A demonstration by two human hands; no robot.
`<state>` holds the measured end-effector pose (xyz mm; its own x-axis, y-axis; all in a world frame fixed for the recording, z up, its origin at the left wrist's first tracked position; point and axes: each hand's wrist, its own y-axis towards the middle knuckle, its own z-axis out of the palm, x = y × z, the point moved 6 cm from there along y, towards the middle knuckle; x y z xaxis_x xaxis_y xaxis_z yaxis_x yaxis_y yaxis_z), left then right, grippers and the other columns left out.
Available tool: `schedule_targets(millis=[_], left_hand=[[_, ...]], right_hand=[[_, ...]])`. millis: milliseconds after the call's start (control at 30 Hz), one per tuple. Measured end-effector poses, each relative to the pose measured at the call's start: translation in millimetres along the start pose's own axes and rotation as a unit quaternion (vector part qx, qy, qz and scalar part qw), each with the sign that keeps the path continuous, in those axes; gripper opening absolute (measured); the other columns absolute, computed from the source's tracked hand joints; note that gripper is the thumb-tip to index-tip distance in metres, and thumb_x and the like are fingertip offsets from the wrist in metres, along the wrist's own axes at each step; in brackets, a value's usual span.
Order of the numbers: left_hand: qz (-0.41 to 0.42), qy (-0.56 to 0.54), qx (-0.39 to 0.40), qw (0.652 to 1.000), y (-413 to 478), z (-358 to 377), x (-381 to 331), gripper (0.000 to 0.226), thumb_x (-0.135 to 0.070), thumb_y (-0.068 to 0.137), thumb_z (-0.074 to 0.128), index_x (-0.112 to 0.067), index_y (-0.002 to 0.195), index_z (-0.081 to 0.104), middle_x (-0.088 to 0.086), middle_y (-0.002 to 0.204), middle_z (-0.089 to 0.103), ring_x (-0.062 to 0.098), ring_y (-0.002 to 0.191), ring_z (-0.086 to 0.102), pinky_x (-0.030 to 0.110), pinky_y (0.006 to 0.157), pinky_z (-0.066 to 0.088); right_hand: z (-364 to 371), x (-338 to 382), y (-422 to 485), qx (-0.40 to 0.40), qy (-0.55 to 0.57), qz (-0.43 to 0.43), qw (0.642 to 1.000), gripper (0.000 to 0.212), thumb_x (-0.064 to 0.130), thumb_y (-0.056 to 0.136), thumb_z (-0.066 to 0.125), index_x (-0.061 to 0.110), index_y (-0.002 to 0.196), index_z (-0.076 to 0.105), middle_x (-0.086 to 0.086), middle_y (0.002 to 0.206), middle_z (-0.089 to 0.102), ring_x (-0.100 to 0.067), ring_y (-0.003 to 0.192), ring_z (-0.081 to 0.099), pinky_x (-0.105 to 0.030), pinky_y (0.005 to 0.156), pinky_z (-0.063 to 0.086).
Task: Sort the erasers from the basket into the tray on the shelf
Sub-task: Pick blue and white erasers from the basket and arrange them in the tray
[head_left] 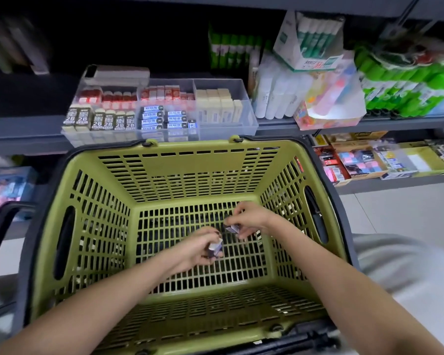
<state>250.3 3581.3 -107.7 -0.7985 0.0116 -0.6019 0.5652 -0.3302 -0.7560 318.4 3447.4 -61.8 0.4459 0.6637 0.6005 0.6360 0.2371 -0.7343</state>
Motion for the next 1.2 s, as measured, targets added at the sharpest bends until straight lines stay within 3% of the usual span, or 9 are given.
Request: schedule_targets(millis=[67,133,267,433,533,667,833,1000,1200], left_hand=[[-0.012,-0.181,0.019,0.983,-14.7,-4.7,-24.1,0.015,-0.007,0.083,0.044,-0.006,0.094,0.054,0.015,0.084,0.058,0.025,0.071,0.059,0.030,0.056,0.050],[-0.013,-0.261,0.052,0.964,-33.1,-4.4,-47.4,0.018,-0.020,0.079,0.048,-0.006,0.086,0.056,0.014,0.074,0.059,0.025,0.063,0.057,0.029,0.053,0.050],[0.026,-0.237,0.087,0.967,-69.0,-6.1,-85.8,0.047,-0.053,0.077,0.055,-0.010,0.071,0.071,0.010,0.066,0.058,0.022,0.053,0.056,0.024,0.043,0.046],[0.097,-0.258,0.094,0.956,-97.3,-11.7,-114.5,0.029,-0.033,0.075,0.058,-0.012,0.084,0.077,0.005,0.068,0.066,0.020,0.055,0.065,0.017,0.037,0.040],[0.123,-0.300,0.097,0.941,-104.8,-15.7,-122.9,0.026,-0.024,0.073,0.059,-0.010,0.091,0.072,0.006,0.075,0.067,0.020,0.059,0.065,0.016,0.035,0.037],[0.157,-0.289,0.077,0.941,-111.5,-24.7,-134.8,0.022,-0.022,0.072,0.059,-0.010,0.079,0.077,0.007,0.072,0.070,0.020,0.055,0.065,0.016,0.035,0.038],[0.196,-0.251,0.048,0.947,-120.7,-32.1,-159.9,0.019,-0.022,0.071,0.062,-0.009,0.067,0.077,0.009,0.065,0.066,0.014,0.046,0.057,0.016,0.034,0.036],[0.227,-0.297,0.027,0.927,-127.1,-38.9,-182.0,0.014,-0.019,0.064,0.067,-0.008,0.062,0.075,0.010,0.059,0.062,0.012,0.042,0.051,0.016,0.035,0.035],[0.308,-0.238,-0.021,0.921,-134.9,-54.9,-205.3,0.017,-0.022,0.064,0.069,-0.007,0.070,0.074,0.013,0.058,0.062,0.013,0.043,0.054,0.018,0.036,0.039]], right_hand=[[-4.0,25.5,-12.4,-0.014,0.089,-0.062,0.994,0.030,0.018,0.083,0.070,0.005,0.103,0.052,-0.012,0.085,0.064,-0.017,0.063,0.062,-0.026,0.063,0.056],[-6.2,54.6,-29.7,-0.042,0.138,-0.151,0.978,0.026,0.018,0.082,0.071,0.010,0.095,0.051,-0.007,0.077,0.065,-0.015,0.063,0.060,-0.022,0.055,0.051],[-8.5,101.4,-69.9,-0.189,0.048,-0.292,0.936,0.028,0.026,0.075,0.077,0.019,0.089,0.053,-0.003,0.079,0.065,-0.007,0.063,0.056,-0.022,0.060,0.047],[1.9,136.8,-98.0,-0.277,-0.052,-0.374,0.883,0.037,0.029,0.071,0.079,0.020,0.098,0.054,0.015,0.083,0.058,0.000,0.069,0.052,-0.018,0.063,0.038],[3.7,151.5,-103.9,-0.275,-0.055,-0.405,0.870,0.041,0.027,0.072,0.079,0.018,0.106,0.058,0.019,0.087,0.055,0.003,0.071,0.050,-0.023,0.069,0.044],[1.5,166.3,-108.5,-0.246,-0.066,-0.438,0.862,0.032,0.021,0.085,0.068,0.016,0.115,0.060,0.005,0.103,0.061,-0.013,0.091,0.058,-0.036,0.079,0.051],[-16.7,186.0,-106.8,-0.211,0.040,-0.450,0.867,0.019,0.008,0.087,0.063,0.026,0.090,0.067,0.006,0.091,0.064,-0.011,0.085,0.059,-0.022,0.080,0.047],[-21.6,212.4,-102.1,-0.168,0.032,-0.449,0.877,0.024,0.011,0.088,0.063,0.032,0.099,0.063,0.001,0.090,0.059,-0.011,0.081,0.052,-0.034,0.082,0.047],[-25.4,224.8,-96.3,-0.140,0.074,-0.448,0.880,0.013,0.009,0.087,0.063,0.021,0.091,0.064,-0.003,0.085,0.063,-0.010,0.076,0.054,-0.022,0.067,0.047]])
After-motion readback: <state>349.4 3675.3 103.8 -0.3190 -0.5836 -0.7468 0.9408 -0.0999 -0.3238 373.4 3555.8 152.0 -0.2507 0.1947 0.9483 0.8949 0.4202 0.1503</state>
